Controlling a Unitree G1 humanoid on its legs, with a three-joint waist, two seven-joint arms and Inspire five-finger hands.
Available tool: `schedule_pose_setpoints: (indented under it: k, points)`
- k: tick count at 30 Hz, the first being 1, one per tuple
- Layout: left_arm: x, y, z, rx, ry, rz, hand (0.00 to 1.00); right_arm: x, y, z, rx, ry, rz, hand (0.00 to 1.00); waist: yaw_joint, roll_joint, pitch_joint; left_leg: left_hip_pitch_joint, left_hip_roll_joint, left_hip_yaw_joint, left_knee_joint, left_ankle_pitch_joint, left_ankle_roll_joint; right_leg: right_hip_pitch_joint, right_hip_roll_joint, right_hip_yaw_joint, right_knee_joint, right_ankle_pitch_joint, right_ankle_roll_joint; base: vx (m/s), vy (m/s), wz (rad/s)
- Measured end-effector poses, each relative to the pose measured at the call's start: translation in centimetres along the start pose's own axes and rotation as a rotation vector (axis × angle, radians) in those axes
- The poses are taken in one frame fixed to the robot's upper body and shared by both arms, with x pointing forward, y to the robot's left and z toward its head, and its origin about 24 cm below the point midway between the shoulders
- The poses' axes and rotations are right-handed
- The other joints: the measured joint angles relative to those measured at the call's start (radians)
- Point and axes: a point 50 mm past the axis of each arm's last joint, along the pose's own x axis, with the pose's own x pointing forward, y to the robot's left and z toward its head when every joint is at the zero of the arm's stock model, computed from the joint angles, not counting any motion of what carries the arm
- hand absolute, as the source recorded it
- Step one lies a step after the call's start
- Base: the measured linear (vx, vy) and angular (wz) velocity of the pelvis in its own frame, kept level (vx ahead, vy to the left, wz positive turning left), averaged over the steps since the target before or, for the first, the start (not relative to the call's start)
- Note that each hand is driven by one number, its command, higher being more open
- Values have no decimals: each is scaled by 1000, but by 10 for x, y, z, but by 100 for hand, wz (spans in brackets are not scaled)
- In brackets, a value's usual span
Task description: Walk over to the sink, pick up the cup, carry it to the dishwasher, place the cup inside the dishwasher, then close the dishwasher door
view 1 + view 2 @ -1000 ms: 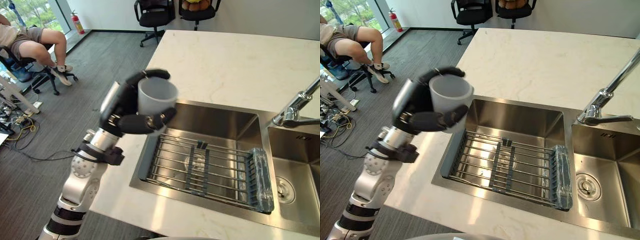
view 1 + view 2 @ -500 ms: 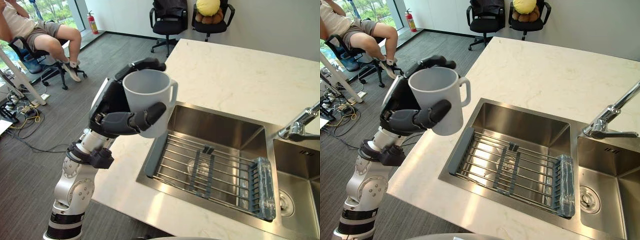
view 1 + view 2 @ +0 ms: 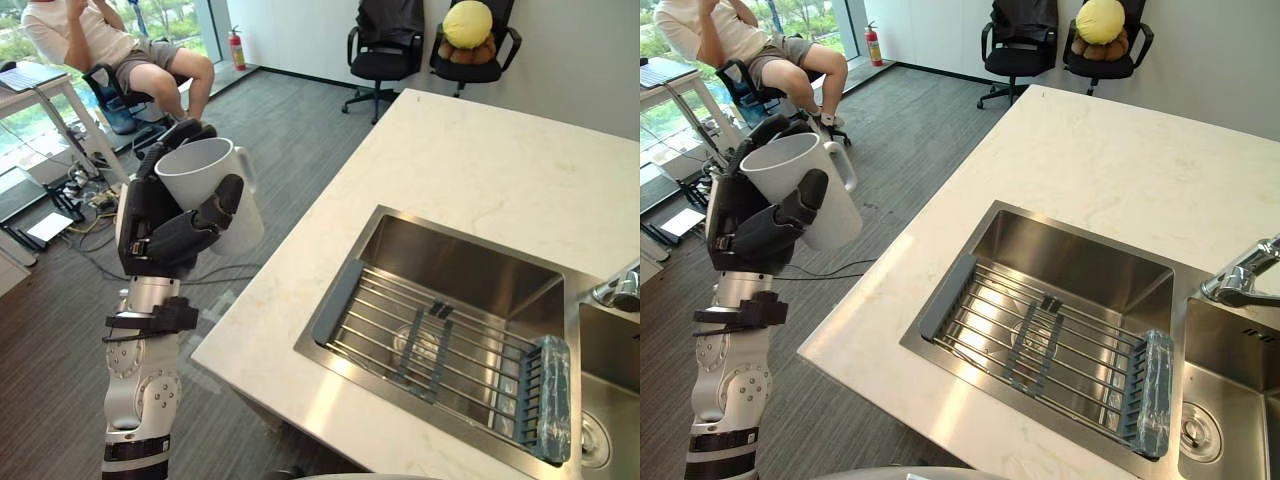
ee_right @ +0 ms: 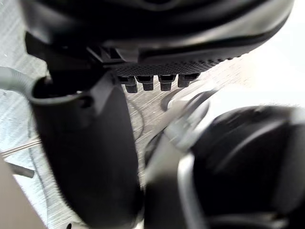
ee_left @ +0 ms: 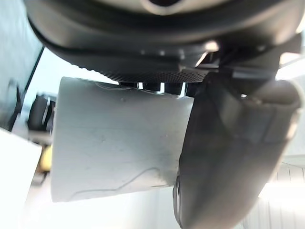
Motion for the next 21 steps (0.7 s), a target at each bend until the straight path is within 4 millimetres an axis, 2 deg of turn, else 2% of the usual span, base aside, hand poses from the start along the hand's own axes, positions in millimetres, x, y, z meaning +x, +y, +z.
schedule_pose_setpoints:
  k: [4, 8, 10, 11, 12, 14, 15, 16, 17, 18, 19, 20, 21]
  points:
    - [-5, 4, -2, 43, 23, 45, 0, 0, 1, 0, -6, 2, 3, 100, 4, 9, 3, -18, 12, -10, 41, -4, -6, 6, 17, -1, -2, -5, -2, -45, -52, 5]
    - [-15, 9, -6, 51, 66, 71, 0, 0, -5, 13, -46, -12, -6, 100, 8, 53, 25, -12, 16, -45, 37, 16, -16, 28, 21, -9, 10, -13, -4, -114, -53, 25]
    - [-20, 11, -8, 56, 84, 88, 0, -1, -9, 15, -47, -17, -3, 100, 8, 80, 31, -6, 13, -82, 16, 31, -37, 47, 33, -11, 1, -17, -11, -151, -79, 53]
    - [-22, 12, -8, 57, 90, 92, 0, -2, -10, 15, -47, -18, -3, 100, 8, 83, 32, -3, 13, -86, 8, 37, -45, 55, 36, -15, -2, -18, -14, -134, -77, 54]
    - [-26, 14, -9, 63, 105, 102, 0, -2, -11, 15, -44, -23, -4, 100, 7, 96, 35, -2, 24, -64, -6, 35, -46, 64, 37, -28, -6, -18, -20, -129, -83, 58]
    - [-32, 18, -10, 73, 136, 121, 0, -2, -11, 15, -43, -28, -5, 100, 7, 101, 37, -10, 52, 25, -23, 26, -60, 61, 38, -43, -13, -13, -31, -136, -80, 59]
    - [-33, 18, -12, 78, 151, 125, 0, -3, -10, 17, -45, -42, -2, 100, 6, 108, 40, -41, 70, 78, -8, 11, -52, 50, 36, -70, -14, -2, -47, -165, -57, 66]
    - [-34, 19, -12, 79, 156, 134, 0, -2, -8, 20, -36, -57, 9, 100, 6, 112, 41, -94, 90, 137, 34, -42, -43, 12, 27, -82, 7, 0, -51, -180, -48, 68]
    - [-34, 19, -12, 80, 156, 143, 0, -2, -6, 21, -30, -61, 14, 100, 5, 108, 42, -119, 95, 170, 47, -60, -41, -14, 15, -82, 20, -5, -60, -202, 13, 70]
    - [-34, 20, -12, 77, 152, 154, 0, -2, -7, 25, -22, -71, 12, 100, -2, 103, 41, -153, 107, 252, 52, -32, 41, -73, -31, -113, 77, -15, -80, -189, 26, 91]
    - [-32, 16, -13, 68, 152, 143, 0, -5, -9, 42, -29, -133, 55, 100, -1, 169, 42, -211, 125, 256, 44, 145, 81, -162, -32, -137, 230, -79, -57, -193, 22, 86]
    - [-30, 16, -11, 70, 140, 137, 0, -8, -9, 50, -56, -173, 78, 100, 7, 177, 44, -227, 117, 225, 6, 200, -21, -191, -21, -138, 290, -123, -75, -224, -10, 117]
    - [-34, 16, -19, 28, 141, 197, 0, -8, -6, 64, -88, -205, 59, 100, -28, 177, 48, -220, 59, 270, -109, 146, 19, -218, -57, -158, 292, -151, -116, -221, 47, 153]
